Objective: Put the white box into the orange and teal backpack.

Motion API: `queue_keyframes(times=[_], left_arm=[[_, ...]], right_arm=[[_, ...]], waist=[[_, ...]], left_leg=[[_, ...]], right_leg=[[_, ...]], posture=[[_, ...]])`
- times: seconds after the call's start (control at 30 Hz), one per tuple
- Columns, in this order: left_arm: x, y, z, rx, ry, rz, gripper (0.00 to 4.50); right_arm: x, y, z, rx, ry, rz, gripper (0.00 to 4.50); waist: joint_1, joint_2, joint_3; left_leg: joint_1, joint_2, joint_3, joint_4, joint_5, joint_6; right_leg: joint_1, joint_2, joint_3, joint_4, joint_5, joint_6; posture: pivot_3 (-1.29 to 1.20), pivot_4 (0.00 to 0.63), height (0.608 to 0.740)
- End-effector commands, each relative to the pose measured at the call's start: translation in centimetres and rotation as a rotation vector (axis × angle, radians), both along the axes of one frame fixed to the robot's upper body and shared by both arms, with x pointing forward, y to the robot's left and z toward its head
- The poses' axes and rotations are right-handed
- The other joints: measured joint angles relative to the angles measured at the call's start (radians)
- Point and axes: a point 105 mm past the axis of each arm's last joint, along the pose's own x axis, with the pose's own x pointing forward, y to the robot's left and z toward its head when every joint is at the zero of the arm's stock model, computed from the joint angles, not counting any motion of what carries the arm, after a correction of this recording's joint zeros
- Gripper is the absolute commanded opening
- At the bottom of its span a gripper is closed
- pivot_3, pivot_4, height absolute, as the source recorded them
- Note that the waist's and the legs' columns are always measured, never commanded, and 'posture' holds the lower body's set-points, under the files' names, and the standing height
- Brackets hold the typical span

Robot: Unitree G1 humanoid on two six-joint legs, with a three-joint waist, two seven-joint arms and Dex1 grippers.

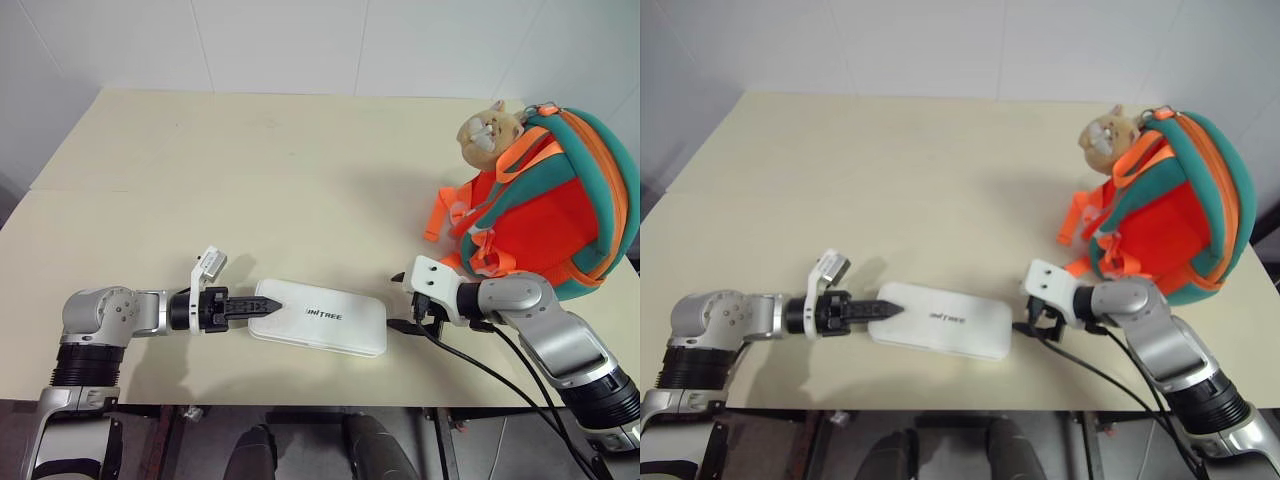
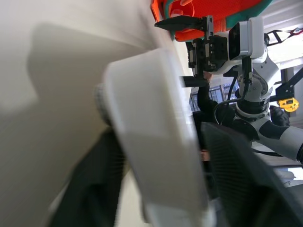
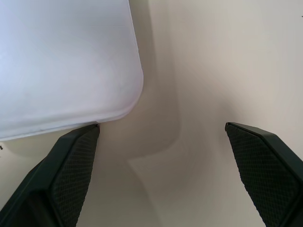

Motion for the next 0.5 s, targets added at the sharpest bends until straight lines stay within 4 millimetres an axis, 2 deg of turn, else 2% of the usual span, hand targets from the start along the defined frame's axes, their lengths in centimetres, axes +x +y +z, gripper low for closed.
queue_keyframes(times=[0.03, 0.23, 0.5], left_arm=[[0.4, -0.2, 1.0, -0.014, -0.032, 0.003, 1.33], [1.2, 0.5, 2.1, -0.055, -0.052, 0.075, 1.29], [1.9, 2.3, 4.5, -0.196, -0.072, 0.239, 1.29]], right_arm=[[0.3, -0.1, 1.3, 0.004, -0.057, 0.002, 4.50], [0.8, -0.4, 2.0, 0.035, -0.097, -0.032, 4.50], [2.0, -2.1, 6.0, 0.254, -0.288, -0.249, 4.50]], waist=[[0.001, 0.000, 0.000], [-0.001, 0.000, 0.000], [0.001, 0.000, 0.000]], left_leg=[[0.000, 0.000, 0.000, 0.000, 0.000, 0.000], [0.000, 0.000, 0.000, 0.001, 0.000, 0.000], [0.000, 0.000, -0.001, 0.000, 0.000, 0.000]], right_leg=[[0.000, 0.000, 0.000, 0.000, 0.000, 0.000], [0.000, 0.000, 0.000, 0.000, 0.000, 0.000], [0.000, 0.000, 0.000, 0.001, 0.000, 0.000]], posture=[[0.00, 0.150, 0.740], [0.00, 0.150, 0.740], [0.00, 0.150, 0.740]])
